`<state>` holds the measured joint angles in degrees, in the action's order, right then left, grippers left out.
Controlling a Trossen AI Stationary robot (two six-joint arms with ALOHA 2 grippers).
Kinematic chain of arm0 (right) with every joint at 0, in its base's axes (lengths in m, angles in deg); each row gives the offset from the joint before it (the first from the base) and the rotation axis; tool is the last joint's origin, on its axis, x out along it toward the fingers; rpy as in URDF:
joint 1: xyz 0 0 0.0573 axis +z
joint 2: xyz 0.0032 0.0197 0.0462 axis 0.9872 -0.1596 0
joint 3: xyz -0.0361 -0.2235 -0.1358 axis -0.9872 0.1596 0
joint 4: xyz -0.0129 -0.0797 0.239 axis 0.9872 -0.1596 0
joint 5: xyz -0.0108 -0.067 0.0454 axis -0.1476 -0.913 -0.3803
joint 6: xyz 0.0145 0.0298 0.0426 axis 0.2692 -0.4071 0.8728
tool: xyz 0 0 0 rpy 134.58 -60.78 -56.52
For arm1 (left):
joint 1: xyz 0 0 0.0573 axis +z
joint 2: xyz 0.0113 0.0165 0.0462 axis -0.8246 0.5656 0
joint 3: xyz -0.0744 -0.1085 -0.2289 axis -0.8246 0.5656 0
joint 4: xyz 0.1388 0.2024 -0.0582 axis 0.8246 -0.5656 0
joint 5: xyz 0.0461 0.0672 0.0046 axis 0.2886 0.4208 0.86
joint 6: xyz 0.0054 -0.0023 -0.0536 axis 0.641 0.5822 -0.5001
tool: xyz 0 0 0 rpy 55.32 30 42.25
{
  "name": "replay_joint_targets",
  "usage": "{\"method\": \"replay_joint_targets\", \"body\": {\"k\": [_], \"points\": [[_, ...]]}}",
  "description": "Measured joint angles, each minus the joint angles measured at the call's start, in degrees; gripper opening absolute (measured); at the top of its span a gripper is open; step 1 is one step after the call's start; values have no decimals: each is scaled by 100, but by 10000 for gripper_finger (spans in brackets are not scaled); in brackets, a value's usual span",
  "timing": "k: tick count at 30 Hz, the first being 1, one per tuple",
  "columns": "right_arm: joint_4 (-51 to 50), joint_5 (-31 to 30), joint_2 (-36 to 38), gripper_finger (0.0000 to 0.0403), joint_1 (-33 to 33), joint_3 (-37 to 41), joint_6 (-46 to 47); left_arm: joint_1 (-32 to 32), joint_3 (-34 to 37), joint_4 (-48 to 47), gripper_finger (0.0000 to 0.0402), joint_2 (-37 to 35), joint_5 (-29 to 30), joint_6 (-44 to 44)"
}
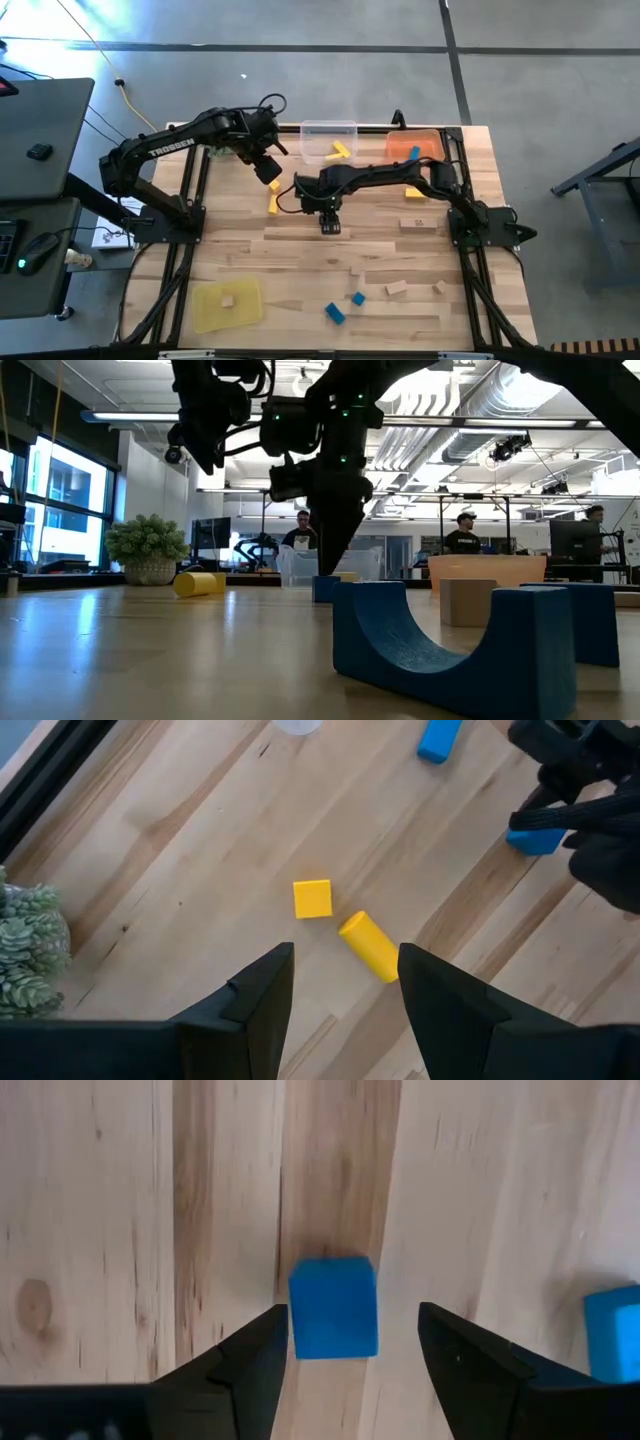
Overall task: Sort & place blocks by color
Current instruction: Put the blue block into the orange bin
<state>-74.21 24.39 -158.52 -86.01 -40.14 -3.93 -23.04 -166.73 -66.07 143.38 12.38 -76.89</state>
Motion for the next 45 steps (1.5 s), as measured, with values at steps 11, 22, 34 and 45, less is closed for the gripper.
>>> {"method": "replay_joint_targets", "body": {"k": [11,22,34,45], "points": [[72,97,-170,213,7,-4,18,0,0,-1,170,2,131,103],[-18,111,-264,118,11,-4,171,0,0,0,170,4,148,298],[-323,395,-230,102,-151,-9,234,0,0,0,170,6,149,542],[-467,344,274,101,-656,-9,418,51,2,25,170,7,593,1010]]}}
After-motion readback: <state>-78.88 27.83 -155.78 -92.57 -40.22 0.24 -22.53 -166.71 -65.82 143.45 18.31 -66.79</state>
